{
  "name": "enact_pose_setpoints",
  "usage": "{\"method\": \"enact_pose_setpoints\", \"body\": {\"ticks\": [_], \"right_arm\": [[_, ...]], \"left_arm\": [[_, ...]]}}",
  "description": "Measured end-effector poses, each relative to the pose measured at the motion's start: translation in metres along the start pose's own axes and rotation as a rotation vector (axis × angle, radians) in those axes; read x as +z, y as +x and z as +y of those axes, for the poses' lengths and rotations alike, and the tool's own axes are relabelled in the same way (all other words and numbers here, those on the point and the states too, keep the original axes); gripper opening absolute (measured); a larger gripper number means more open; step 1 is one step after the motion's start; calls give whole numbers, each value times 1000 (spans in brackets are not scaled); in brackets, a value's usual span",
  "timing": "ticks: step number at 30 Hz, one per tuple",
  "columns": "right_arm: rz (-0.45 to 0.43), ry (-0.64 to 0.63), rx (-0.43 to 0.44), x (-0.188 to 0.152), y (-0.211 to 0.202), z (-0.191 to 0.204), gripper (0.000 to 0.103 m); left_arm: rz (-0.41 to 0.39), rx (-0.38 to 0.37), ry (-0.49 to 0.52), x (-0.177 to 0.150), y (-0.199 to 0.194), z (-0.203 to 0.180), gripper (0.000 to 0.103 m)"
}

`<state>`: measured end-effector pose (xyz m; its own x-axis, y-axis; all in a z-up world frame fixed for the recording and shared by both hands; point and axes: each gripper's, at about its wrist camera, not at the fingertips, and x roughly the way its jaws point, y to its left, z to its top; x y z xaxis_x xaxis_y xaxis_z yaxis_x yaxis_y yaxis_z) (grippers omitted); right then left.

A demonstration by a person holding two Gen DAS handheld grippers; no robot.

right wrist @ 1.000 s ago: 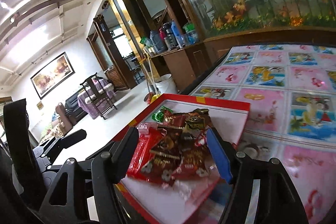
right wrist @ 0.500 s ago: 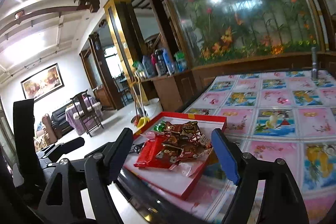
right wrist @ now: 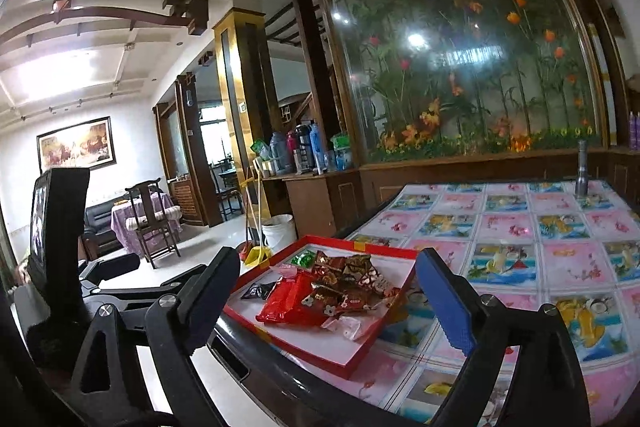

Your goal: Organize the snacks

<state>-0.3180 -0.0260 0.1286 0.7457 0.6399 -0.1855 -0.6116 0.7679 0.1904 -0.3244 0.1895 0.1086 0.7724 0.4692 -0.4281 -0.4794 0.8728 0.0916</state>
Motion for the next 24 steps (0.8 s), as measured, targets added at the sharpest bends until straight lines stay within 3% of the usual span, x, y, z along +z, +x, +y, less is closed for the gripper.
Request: {"method": "enact_pose_setpoints", "body": {"ticks": [2, 8, 14, 24], "right_arm": [[18, 26, -2, -2, 4, -4, 91], [19, 10, 1, -4, -2, 5, 91], [1, -49, 10, -4, -5, 19, 91], [13, -35, 14, -5, -3, 19, 91]], "left_arm": [[0, 12, 0, -2, -1, 2, 103], [-28, -55, -21, -9, -13, 15, 103], [-41, -35, -29, -5, -12, 19, 103], [-30, -60, -8, -8, -9, 20, 103]]}}
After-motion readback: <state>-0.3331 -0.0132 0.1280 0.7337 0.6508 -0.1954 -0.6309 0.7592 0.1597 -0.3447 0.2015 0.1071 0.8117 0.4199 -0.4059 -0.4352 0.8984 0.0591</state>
